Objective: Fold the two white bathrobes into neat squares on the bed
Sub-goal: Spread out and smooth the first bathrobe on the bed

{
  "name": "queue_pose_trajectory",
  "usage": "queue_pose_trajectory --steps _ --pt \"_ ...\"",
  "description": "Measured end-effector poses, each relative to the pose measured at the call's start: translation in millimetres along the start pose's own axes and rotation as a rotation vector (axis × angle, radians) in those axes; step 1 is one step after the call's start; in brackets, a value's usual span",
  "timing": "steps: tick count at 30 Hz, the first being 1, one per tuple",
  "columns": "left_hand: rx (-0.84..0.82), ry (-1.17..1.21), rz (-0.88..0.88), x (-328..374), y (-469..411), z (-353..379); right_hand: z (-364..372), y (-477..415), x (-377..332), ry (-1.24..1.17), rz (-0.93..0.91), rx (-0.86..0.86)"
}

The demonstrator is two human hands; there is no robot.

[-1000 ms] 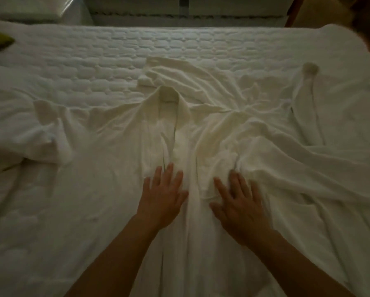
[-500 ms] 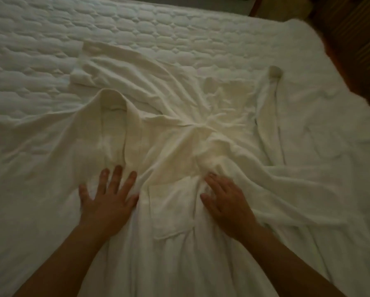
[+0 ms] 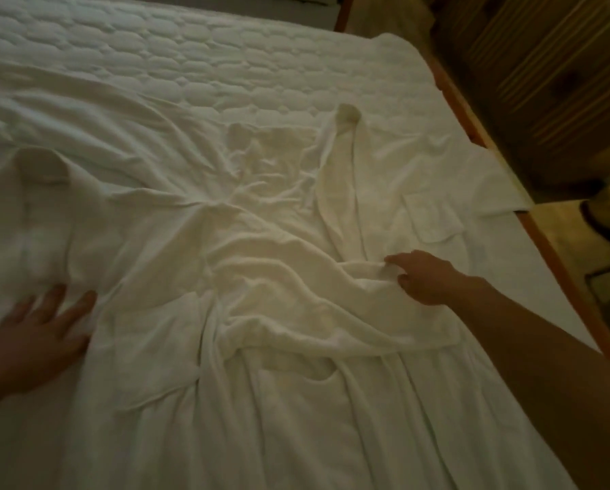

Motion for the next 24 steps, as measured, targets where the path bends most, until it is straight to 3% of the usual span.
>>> queue_pose_trajectory --steps 1,2,3,6,8,11,13,16,18,22,24 --pt "-0.085 0.054 0.035 73.3 -3.3 -28.9 2.4 -5.4 4.1 0.023 -0.027 0.007" --pt "-0.1 0.241 -0.138 52.3 9.3 -49.8 1.7 -10.9 7.1 0.021 -0.047 0.039" --pt "-0.071 0.327 -0.181 56.4 10.9 -61.3 0.7 -16.1 10.2 0.005 -0.06 0.075" --pt "0.205 0.336 -0.326 38.5 19.2 -101.4 -2.5 -27.4 15.4 0.03 -0.13 0.111" --pt "0.294 0.292 -0.317 65.6 19.5 -139.4 -18.1 -33.6 20.8 -0.024 -0.219 0.162" --pt "0.46 0.28 -0.227 127.6 6.3 -228.0 -75.2 -38.2 44.4 -0.288 -0.277 0.611" --pt "0.34 0.376 -0.232 152.0 -18.8 -243.3 -107.3 -42.3 66.7 -0.318 -0.232 0.83" --pt "0.125 0.543 -0.268 176.2 -57.5 -245.1 -104.4 -67.2 84.9 -0.106 -0.121 0.762" --pt "0.069 0.57 -0.32 188.7 -70.2 -243.5 -84.9 -81.0 95.9 -0.063 -0.025 0.664" --pt "0.294 0.463 -0.342 185.8 -87.5 -262.4 -52.5 -97.7 119.5 -0.452 0.173 0.49" --pt "0.244 0.441 -0.284 182.3 -103.1 -265.0 -45.8 -99.4 135.8 -0.598 0.282 0.458"
Point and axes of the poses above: each hand's wrist, its own y-axis away from the middle knuckle, its own z-axis out of the palm, x = y × z, the point moved 6 cm from there along -y, towards the middle knuckle, and after that the axes turned 2 degrees about -y, right-handed, at the moved point
